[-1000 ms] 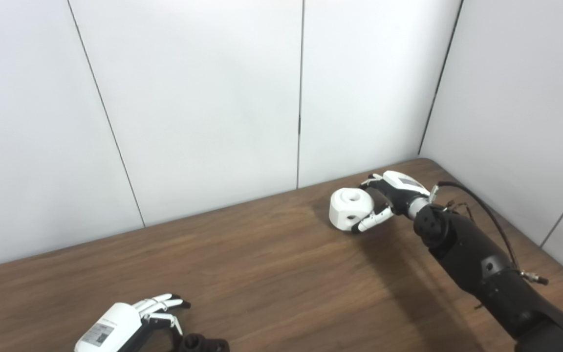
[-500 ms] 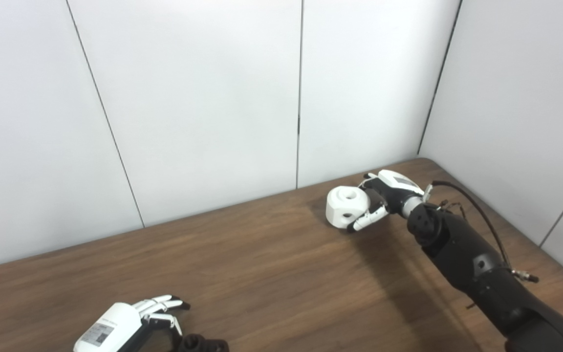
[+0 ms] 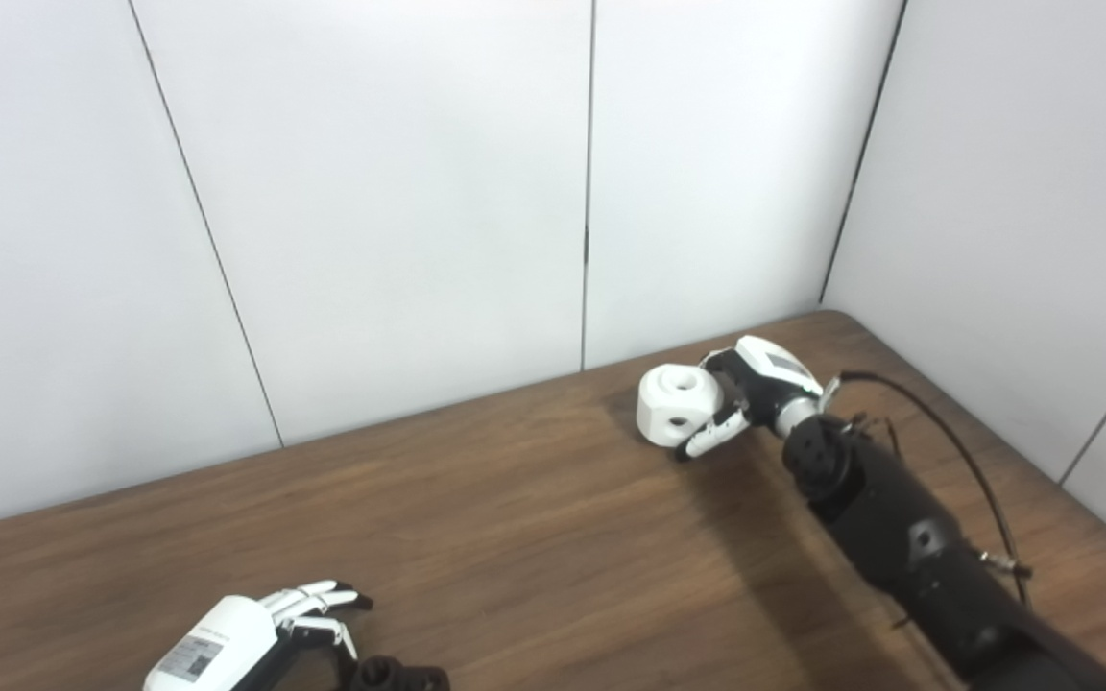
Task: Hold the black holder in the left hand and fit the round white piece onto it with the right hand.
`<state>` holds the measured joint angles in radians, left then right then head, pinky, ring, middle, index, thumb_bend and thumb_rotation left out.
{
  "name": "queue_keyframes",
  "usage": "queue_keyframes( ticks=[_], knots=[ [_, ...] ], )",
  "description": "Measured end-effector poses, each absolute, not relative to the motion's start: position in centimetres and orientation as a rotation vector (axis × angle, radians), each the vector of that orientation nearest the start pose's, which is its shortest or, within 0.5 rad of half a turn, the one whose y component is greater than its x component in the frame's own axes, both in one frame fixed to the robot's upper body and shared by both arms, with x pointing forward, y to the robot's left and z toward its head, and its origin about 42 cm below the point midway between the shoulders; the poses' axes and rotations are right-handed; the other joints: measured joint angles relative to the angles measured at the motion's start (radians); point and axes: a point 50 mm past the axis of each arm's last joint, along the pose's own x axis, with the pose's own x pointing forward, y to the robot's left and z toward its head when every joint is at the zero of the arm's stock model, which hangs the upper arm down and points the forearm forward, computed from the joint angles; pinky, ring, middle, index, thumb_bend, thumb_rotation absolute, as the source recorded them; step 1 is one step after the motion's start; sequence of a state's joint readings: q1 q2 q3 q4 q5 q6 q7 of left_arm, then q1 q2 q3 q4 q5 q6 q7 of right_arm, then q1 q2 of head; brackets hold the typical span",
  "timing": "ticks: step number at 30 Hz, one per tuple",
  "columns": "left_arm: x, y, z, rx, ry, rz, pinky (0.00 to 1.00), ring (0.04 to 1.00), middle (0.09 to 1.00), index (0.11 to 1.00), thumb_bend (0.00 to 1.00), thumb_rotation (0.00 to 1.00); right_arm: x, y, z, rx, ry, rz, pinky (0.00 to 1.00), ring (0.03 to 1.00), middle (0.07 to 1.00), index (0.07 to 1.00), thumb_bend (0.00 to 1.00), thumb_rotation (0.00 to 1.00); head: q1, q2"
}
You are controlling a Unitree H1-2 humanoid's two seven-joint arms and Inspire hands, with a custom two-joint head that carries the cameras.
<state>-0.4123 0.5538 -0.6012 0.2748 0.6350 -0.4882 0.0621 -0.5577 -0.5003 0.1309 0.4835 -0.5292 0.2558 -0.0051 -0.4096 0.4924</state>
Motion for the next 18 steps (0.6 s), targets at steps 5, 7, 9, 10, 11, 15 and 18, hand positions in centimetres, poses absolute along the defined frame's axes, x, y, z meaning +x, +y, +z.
queue_keyframes(
  ticks=[5, 7, 9, 10, 11, 15, 18],
  knots=[
    [36.5, 23.9, 13.5, 1.186, -0.573, -0.751, 0.78, 0.87, 0.833, 0.484, 0.52, 0.05, 45.1, -35.8, 18.0, -1.019, 0.101, -0.189, 0.88, 0.844, 0.788, 0.482, 0.52, 0.14, 0.005, 0.003],
    [36.5, 23.9, 13.5, 1.188, -0.572, -0.751, 0.78, 0.871, 0.834, 0.484, 0.52, 0.05, 45.1, -35.8, 17.7, -1.016, 0.086, -0.196, 0.88, 0.846, 0.787, 0.482, 0.52, 0.14, 0.005, 0.005],
    [36.4, 23.9, 13.5, 1.188, -0.571, -0.75, 0.78, 0.875, 0.837, 0.484, 0.52, 0.05, 45.1, -35.6, 17.4, -1.009, 0.074, -0.201, 0.88, 0.852, 0.789, 0.482, 0.52, 0.14, 0.008, 0.006],
    [36.4, 23.9, 13.5, 1.188, -0.571, -0.75, 0.78, 0.877, 0.839, 0.484, 0.52, 0.05, 45.1, -35.6, 17.3, -1.006, 0.071, -0.204, 0.87, 0.851, 0.787, 0.482, 0.52, 0.14, 0.008, 0.006],
    [36.5, 23.9, 13.5, 1.189, -0.57, -0.751, 0.79, 0.878, 0.839, 0.484, 0.52, 0.05, 45.1, -35.6, 17.2, -1.0, 0.068, -0.206, 0.87, 0.851, 0.786, 0.482, 0.52, 0.14, 0.008, 0.006],
    [36.5, 24.0, 13.6, 1.191, -0.567, -0.755, 0.79, 0.88, 0.839, 0.484, 0.52, 0.05, 45.1, -35.3, 17.3, -0.988, 0.057, -0.208, 0.85, 0.846, 0.784, 0.482, 0.52, 0.14, 0.023, 0.014],
    [36.5, 23.9, 13.6, 1.191, -0.569, -0.756, 0.79, 0.885, 0.844, 0.484, 0.52, 0.05, 44.7, -34.9, 17.3, -0.985, 0.041, -0.199, 0.85, 0.856, 0.787, 0.482, 0.52, 0.14, 0.023, 0.014]
  ],
)
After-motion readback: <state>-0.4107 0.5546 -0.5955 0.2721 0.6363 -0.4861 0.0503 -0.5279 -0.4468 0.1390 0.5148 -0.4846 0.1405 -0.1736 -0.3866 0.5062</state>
